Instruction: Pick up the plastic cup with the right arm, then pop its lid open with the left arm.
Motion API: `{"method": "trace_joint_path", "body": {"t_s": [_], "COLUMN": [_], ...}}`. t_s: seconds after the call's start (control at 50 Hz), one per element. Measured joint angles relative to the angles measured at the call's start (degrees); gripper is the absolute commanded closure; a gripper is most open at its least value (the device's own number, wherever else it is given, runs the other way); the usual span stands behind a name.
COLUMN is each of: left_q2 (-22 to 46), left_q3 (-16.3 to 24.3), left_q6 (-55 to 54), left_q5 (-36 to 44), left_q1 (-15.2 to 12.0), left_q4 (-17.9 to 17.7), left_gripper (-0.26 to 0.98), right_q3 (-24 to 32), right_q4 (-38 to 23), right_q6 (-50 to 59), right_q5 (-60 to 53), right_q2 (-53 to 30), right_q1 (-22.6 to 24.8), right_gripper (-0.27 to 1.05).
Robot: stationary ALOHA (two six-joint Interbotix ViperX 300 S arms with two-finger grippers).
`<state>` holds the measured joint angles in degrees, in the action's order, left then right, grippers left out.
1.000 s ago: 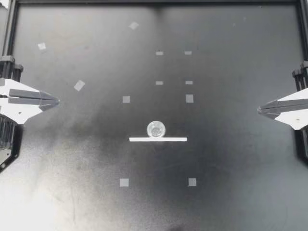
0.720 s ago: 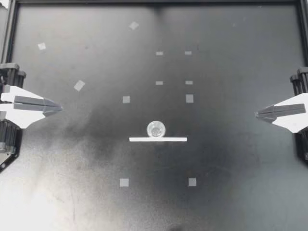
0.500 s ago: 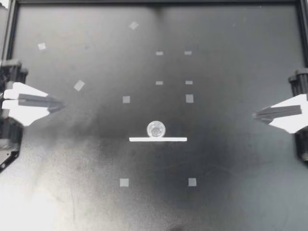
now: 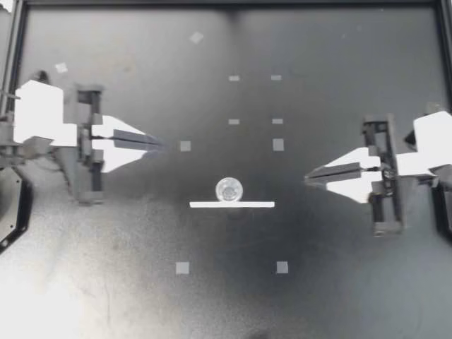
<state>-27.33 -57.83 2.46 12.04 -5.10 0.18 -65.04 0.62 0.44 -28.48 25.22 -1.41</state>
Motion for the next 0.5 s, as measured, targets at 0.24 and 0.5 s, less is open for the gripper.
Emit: {"method": "trace_joint_path", "body": {"t_s": [0.24, 0.5], "left_q2": [12.04, 22.06], "left_q3": [2.29, 5.45], "left_q6": [0.26, -0.09], "left_q5": [6.06, 7.03], "left_q1": [0.00, 0.00], "left_q4": [-0.09, 0.00], "left_gripper": [0.75, 0.75], "right_q3": [1.32, 4.83], "right_q4": [0.62, 4.39], "right_q6": [0.00, 0.00], "right_q5": [-5.36, -6.86], "right_q2": [-9.76, -20.92], "right_q1": [-0.18, -0.26], "right_gripper": [0.28, 0.18]}}
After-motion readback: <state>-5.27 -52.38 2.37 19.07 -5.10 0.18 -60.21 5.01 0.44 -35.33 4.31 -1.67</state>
